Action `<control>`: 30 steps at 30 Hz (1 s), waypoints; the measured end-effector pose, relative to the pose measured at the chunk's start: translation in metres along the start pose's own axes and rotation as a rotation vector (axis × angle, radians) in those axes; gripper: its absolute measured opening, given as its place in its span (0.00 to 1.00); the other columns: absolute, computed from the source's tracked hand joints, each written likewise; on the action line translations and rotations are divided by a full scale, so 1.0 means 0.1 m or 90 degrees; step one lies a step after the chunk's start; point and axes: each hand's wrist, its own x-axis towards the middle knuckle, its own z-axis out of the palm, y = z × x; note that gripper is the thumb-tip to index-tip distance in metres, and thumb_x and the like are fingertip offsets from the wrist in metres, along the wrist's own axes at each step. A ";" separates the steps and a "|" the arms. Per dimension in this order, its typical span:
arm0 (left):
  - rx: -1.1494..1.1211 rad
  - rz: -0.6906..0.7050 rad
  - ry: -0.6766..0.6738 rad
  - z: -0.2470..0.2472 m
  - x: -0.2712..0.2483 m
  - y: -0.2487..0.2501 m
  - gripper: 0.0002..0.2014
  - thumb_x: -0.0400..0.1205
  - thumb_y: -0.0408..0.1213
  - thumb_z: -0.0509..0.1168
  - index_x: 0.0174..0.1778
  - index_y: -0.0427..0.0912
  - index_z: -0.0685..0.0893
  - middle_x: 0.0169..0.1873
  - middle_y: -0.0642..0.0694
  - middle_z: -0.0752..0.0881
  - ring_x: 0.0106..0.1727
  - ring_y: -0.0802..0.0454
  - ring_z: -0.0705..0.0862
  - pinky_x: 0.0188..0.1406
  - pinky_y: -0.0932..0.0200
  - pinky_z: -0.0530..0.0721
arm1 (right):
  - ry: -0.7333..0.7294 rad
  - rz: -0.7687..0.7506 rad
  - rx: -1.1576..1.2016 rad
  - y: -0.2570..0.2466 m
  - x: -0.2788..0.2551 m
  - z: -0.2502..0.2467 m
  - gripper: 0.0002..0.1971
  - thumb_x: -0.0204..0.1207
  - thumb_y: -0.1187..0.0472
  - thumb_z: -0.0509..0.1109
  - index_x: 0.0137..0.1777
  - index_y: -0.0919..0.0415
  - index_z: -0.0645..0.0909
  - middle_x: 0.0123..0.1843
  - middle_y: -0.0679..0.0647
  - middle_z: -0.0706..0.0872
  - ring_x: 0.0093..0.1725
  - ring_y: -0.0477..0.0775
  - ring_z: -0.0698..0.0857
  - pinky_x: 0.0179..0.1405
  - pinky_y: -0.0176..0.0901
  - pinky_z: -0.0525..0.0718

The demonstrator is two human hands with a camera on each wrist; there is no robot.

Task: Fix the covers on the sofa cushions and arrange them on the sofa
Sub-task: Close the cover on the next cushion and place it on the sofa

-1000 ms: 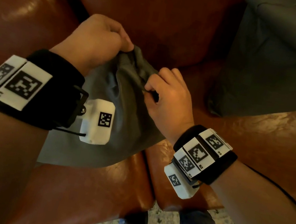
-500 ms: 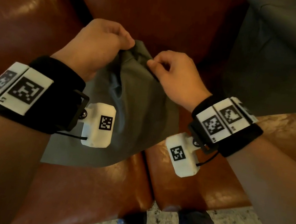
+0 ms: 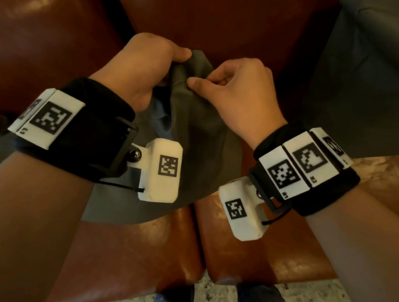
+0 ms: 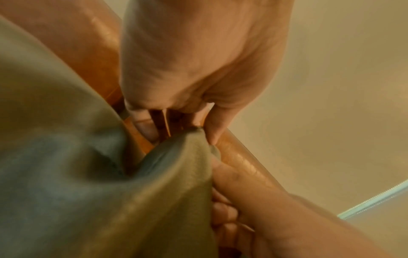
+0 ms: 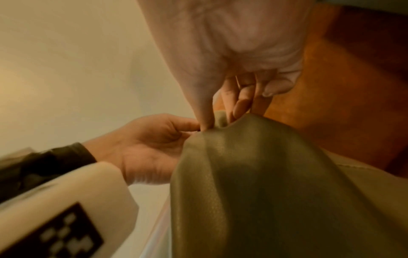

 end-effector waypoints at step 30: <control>0.434 0.397 0.107 0.13 -0.19 -0.73 0.26 0.86 0.52 0.57 0.79 0.44 0.70 0.72 0.46 0.74 0.75 0.51 0.72 0.79 0.51 0.64 | -0.007 0.117 0.252 0.12 0.07 -0.01 0.11 0.78 0.52 0.69 0.54 0.57 0.87 0.50 0.50 0.91 0.51 0.49 0.90 0.57 0.52 0.87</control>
